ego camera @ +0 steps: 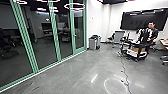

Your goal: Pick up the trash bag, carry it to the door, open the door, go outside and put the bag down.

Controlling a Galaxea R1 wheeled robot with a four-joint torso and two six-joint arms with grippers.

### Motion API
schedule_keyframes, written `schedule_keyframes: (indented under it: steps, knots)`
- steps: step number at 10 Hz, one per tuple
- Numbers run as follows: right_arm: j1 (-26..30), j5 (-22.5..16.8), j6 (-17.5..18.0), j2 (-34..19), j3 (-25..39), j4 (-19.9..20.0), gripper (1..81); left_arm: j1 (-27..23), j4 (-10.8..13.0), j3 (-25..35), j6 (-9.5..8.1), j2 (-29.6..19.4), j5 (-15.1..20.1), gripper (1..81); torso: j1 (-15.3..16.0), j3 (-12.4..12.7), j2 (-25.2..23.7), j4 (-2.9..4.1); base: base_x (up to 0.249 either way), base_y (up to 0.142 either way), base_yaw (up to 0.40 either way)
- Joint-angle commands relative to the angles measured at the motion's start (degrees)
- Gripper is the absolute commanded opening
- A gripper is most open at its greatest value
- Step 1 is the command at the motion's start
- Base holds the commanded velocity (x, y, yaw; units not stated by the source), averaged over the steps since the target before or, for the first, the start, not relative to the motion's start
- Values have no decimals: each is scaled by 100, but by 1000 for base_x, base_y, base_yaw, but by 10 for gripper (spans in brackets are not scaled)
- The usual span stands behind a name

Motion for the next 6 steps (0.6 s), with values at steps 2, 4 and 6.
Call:
schedule_keyframes:
  steps: [2, 4, 6]
  knots:
    - [292, -309, -13, 16, 5, -10, 811, -403, 19, -27, 31, 11, 333, 10, 0, 0, 0, 0, 194, 0, 0]
    - [283, -309, -13, 16, 4, -10, 811, -393, 19, -27, 40, 20, 333, 10, 0, 0, 0, 0, 193, 0, 0]
    - [274, -265, -13, 16, 4, -19, 811, -393, 27, -27, 40, 28, 333, 10, 0, 0, 0, 0, 193, 0, 0]
